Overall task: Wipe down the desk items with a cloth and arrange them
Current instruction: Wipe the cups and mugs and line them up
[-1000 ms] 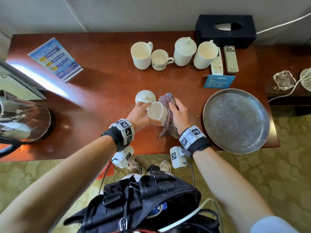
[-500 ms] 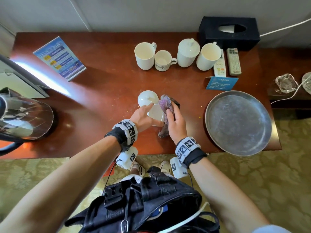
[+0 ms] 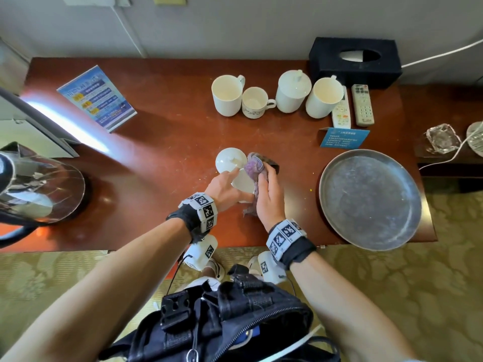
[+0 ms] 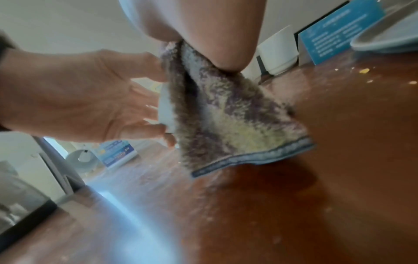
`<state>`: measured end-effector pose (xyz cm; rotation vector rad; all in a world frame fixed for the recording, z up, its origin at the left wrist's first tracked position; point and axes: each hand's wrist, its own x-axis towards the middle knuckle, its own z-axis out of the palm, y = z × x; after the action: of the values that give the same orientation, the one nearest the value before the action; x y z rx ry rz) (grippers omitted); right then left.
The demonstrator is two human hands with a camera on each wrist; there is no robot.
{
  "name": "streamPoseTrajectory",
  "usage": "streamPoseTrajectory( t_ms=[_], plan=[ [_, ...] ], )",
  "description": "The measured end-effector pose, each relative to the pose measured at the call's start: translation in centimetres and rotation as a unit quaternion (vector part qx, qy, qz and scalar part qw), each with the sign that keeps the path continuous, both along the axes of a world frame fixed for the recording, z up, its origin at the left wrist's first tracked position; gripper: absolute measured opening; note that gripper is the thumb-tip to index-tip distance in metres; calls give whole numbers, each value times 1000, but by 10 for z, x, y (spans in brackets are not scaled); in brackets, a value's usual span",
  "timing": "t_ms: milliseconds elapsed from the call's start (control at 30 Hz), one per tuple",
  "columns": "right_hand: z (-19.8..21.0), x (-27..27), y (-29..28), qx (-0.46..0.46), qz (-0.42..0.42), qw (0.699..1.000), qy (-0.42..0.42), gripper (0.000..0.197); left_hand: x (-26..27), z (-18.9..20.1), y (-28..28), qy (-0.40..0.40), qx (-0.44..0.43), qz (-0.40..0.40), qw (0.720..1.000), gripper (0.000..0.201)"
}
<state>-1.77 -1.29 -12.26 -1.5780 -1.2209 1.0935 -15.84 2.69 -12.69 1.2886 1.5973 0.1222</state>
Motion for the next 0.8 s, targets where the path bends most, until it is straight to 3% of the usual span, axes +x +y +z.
streamPoseTrajectory(
  t_ms=[267,467,800],
  plan=[
    [-12,17,37,-56,-1,998,-23,23,1,14,-5,-5,12,5,1000,109],
    [20,38,43,-48,-36,998,-24,22,1,43,0,-25,40,-9,999,104],
    [58,30,68,-27,-176,973,149,27,-28,104,27,69,153,-68,983,100]
  ],
)
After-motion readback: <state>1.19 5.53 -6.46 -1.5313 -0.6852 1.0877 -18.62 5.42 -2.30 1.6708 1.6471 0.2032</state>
